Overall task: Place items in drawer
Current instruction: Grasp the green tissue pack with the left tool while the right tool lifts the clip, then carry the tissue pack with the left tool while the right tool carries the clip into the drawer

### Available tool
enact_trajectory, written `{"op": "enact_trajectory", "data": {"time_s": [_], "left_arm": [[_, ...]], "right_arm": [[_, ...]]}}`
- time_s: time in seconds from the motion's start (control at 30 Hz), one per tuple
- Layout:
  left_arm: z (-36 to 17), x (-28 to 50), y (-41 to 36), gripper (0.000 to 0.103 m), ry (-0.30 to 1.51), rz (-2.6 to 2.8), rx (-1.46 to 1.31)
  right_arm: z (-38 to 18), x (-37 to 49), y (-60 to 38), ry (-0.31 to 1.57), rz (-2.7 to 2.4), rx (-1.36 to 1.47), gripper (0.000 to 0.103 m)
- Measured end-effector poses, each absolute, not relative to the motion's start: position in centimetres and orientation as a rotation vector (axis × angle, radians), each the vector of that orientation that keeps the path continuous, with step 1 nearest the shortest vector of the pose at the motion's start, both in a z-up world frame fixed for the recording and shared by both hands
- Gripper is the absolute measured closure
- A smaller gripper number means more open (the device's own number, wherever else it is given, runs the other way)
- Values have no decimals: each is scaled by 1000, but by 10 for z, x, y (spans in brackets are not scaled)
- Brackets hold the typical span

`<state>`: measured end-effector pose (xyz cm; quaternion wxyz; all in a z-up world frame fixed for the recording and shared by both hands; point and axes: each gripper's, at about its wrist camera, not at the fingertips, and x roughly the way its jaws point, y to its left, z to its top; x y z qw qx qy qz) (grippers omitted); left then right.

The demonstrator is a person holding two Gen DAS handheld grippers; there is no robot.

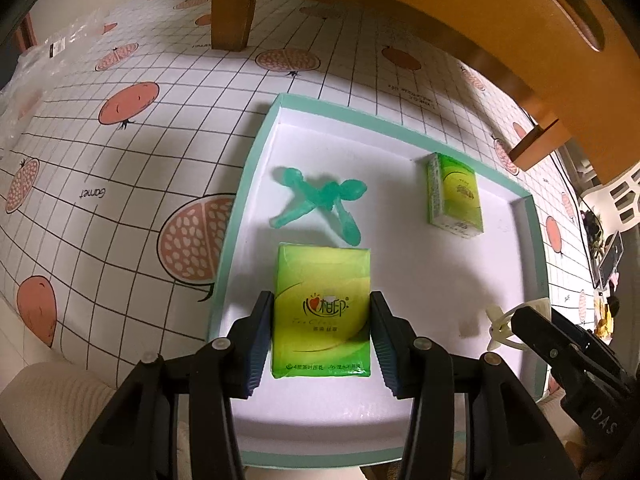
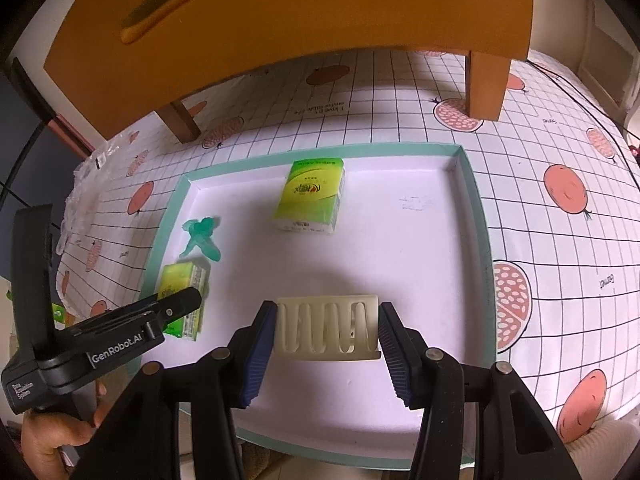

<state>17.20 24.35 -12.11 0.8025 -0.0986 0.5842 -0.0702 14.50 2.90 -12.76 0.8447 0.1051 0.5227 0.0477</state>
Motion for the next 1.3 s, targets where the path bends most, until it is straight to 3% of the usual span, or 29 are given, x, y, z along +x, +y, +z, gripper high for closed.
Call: {"op": "enact_trajectory", "data": {"time_s": [0.4,0.97,1.3], "left_arm": [[-71,157,244,55,1152,-187,-240],[75,154,232,55,791,-329,-236],[122,169,231,55,692,-353,-223]], "right_arm": [[-98,135,26,1035,103,218,49],[25,120,33,758,144,166,49],[75,130,46,676,182,118,49]]}}
